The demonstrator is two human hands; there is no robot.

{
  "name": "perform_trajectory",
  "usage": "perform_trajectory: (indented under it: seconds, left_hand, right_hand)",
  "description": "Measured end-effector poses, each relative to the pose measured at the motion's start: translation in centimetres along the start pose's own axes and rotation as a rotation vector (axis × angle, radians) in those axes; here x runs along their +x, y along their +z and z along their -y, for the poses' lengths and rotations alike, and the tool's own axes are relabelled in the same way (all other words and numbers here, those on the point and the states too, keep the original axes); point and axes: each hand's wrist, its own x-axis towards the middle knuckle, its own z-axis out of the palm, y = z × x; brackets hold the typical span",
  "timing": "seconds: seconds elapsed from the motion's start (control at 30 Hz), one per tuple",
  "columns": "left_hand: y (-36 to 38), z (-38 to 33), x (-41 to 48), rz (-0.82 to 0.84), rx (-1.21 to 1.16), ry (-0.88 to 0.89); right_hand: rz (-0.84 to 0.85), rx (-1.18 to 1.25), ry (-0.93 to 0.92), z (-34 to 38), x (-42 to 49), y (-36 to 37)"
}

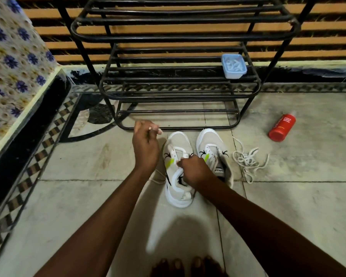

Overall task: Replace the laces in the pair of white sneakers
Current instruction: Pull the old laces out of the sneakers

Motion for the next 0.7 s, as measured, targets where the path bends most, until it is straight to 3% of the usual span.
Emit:
perform_trajectory:
  seconds: [0.07,0.13,0.23,0.37,0.5,0.7]
  left_hand:
    - [0.2,0.6,0.2,0.059,-0.285,-0.248]
    - [0.4,1.5,0.6,0.155,-0.282,-0.298]
    - [0.5,3.5,0.5,0.368,0.115,-0.109]
    - [1.5,5.1,0.6,0.67,0.504,-0.034]
    - [2.2,5.6,-0.1,0.689,0.715,0.061]
    - [2.2,4.8,0.4,0.655,0.682,0.142]
  right_hand:
    - [-0.003,-0.01,0.001,0.4,0.0,-0.1]
    - [-0.028,-0.015,-0.006,0.7,-0.2,-0.2]
    - [-0.076,-0.028,-0.005,0.8,-0.9,-0.3]
    - [-0.131,-0.016,0.005,0.9,-1.2,-0.2]
    - [-0.152,-0.009,0.026,1.0,-1.3,0.0]
    - [-0.176,0.003,0.053,1.1,-1.7,0.0]
